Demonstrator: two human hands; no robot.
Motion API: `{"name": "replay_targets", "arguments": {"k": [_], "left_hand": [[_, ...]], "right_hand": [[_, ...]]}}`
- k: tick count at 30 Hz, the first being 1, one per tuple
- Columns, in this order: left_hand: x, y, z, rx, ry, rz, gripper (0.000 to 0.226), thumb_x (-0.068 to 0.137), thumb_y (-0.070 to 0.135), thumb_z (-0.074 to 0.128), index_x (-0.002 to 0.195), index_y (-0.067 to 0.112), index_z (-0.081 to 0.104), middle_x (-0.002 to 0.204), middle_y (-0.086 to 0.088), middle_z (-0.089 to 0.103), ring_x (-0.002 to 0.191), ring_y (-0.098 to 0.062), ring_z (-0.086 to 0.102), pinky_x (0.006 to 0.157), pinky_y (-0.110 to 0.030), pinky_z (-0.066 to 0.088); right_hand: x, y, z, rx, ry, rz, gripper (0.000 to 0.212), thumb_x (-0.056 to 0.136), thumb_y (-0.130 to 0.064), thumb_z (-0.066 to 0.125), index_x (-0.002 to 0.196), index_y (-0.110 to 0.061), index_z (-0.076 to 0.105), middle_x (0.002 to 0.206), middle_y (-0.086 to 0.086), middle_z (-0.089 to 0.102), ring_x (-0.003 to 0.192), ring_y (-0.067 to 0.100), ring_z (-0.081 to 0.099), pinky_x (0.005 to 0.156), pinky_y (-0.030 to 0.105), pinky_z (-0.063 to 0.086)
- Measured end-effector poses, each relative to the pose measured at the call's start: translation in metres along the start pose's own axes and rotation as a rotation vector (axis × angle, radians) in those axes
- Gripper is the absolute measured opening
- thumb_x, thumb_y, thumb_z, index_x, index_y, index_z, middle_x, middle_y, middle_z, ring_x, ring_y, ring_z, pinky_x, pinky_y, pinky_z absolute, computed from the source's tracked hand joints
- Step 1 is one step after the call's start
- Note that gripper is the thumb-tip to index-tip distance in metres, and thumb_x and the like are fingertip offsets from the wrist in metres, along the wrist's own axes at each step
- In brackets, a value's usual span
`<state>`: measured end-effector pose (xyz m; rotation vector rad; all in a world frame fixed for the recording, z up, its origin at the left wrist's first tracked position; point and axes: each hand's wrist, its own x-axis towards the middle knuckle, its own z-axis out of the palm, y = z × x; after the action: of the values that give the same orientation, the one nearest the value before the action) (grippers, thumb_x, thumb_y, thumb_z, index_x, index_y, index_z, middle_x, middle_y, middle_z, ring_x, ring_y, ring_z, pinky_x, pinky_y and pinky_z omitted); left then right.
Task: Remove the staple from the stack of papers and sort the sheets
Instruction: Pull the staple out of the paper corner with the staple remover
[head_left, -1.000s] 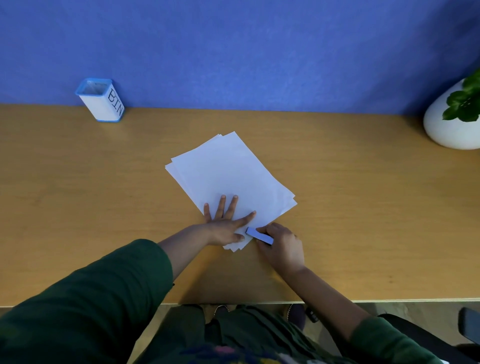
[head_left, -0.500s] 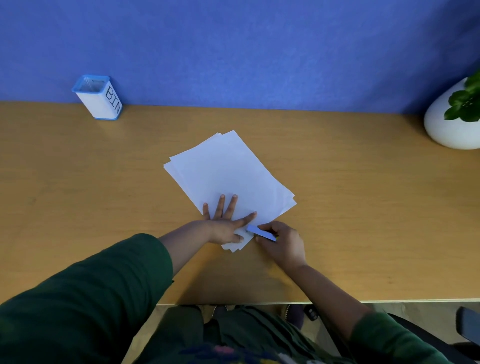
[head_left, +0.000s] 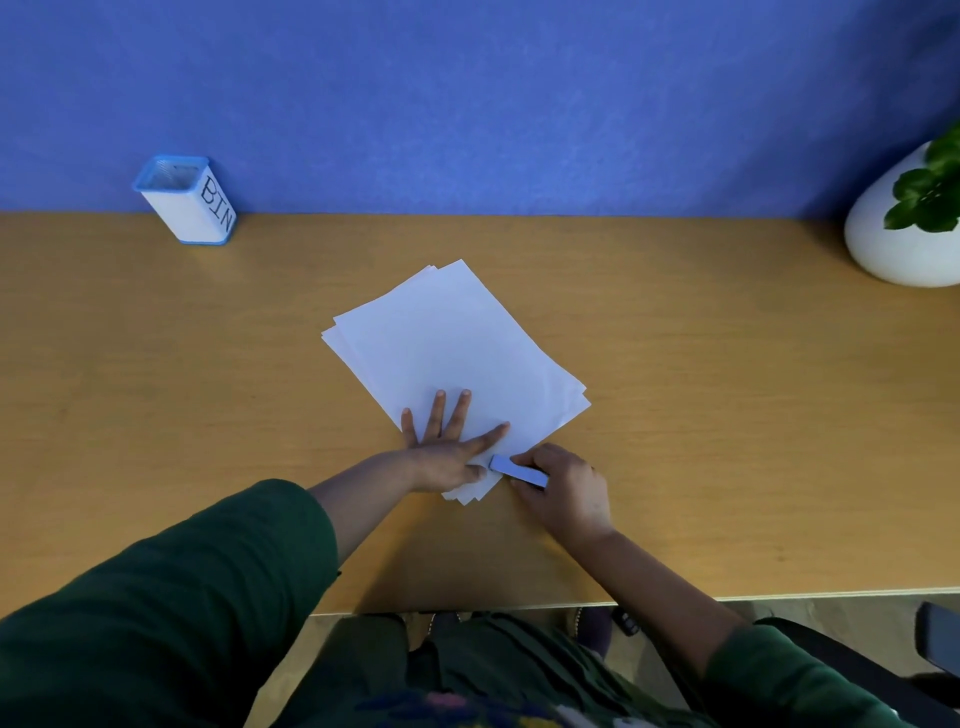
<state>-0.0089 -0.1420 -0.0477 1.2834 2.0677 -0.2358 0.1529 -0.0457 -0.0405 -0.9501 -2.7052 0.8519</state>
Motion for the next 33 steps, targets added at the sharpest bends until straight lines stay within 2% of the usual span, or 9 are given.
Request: {"name": "replay_targets", "arguments": {"k": [6, 10, 16, 20, 24, 29, 33], "left_hand": [[0.003, 0.01, -0.001, -0.042, 0.023, -0.051, 0.063, 0.1, 0.038, 0.03, 0.139, 0.056, -0.017, 0.148, -0.002, -0.043, 0.132, -0.035, -0.043, 0.105, -0.067, -0.014], [0.005, 0.012, -0.001, -0.056, 0.018, -0.051, 0.062, 0.101, 0.034, 0.028, 0.138, 0.057, -0.016, 0.148, -0.003, -0.043, 0.13, -0.037, -0.044, 0.104, -0.068, -0.015], [0.007, 0.008, 0.001, -0.061, 0.005, -0.057, 0.067, 0.1, 0.033, 0.031, 0.136, 0.059, -0.018, 0.147, -0.001, -0.044, 0.131, -0.035, -0.044, 0.105, -0.067, -0.013], [0.007, 0.007, 0.001, -0.047, 0.001, -0.05, 0.068, 0.099, 0.034, 0.032, 0.135, 0.059, -0.021, 0.147, -0.001, -0.044, 0.131, -0.036, -0.043, 0.105, -0.068, -0.012], [0.006, 0.008, 0.001, 0.004, 0.009, -0.039, 0.066, 0.1, 0.035, 0.029, 0.138, 0.054, -0.022, 0.147, -0.005, -0.044, 0.131, -0.039, -0.042, 0.105, -0.069, -0.01], [0.004, 0.009, -0.001, 0.02, 0.005, -0.033, 0.066, 0.1, 0.035, 0.029, 0.139, 0.052, -0.022, 0.147, -0.006, -0.044, 0.132, -0.04, -0.042, 0.105, -0.069, -0.01], [0.005, 0.009, -0.001, 0.0, -0.009, -0.036, 0.068, 0.1, 0.034, 0.03, 0.138, 0.054, -0.022, 0.146, -0.004, -0.045, 0.131, -0.038, -0.043, 0.105, -0.068, -0.011]], "right_hand": [[0.0, 0.002, 0.0, -0.004, 0.022, -0.038, 0.017, 0.08, -0.025, 0.066, 0.096, -0.024, 0.071, 0.096, -0.009, 0.071, 0.086, 0.016, 0.066, 0.06, 0.022, 0.04], [0.002, -0.002, 0.002, 0.067, 0.016, -0.021, 0.016, 0.079, -0.025, 0.067, 0.094, -0.022, 0.072, 0.093, -0.006, 0.071, 0.081, 0.018, 0.066, 0.06, 0.026, 0.046], [0.001, 0.004, -0.002, 0.203, -0.001, 0.116, 0.018, 0.077, -0.023, 0.069, 0.094, -0.023, 0.071, 0.092, -0.009, 0.07, 0.079, 0.014, 0.065, 0.065, 0.028, 0.05], [0.001, 0.01, -0.008, 0.082, -0.011, 0.054, 0.011, 0.079, -0.023, 0.067, 0.089, -0.023, 0.07, 0.092, -0.01, 0.07, 0.079, 0.014, 0.065, 0.059, 0.023, 0.043], [0.004, 0.002, -0.004, -0.013, -0.016, -0.039, 0.014, 0.081, -0.023, 0.065, 0.093, -0.02, 0.071, 0.093, -0.006, 0.071, 0.083, 0.018, 0.065, 0.061, 0.027, 0.046], [0.007, 0.001, -0.002, 0.002, -0.013, -0.067, 0.016, 0.082, -0.023, 0.064, 0.096, -0.02, 0.071, 0.092, -0.004, 0.071, 0.081, 0.018, 0.065, 0.062, 0.028, 0.048], [0.007, 0.003, -0.002, 0.046, -0.029, -0.013, 0.015, 0.08, -0.024, 0.065, 0.093, -0.022, 0.071, 0.09, -0.005, 0.071, 0.079, 0.017, 0.064, 0.061, 0.027, 0.047]]}}
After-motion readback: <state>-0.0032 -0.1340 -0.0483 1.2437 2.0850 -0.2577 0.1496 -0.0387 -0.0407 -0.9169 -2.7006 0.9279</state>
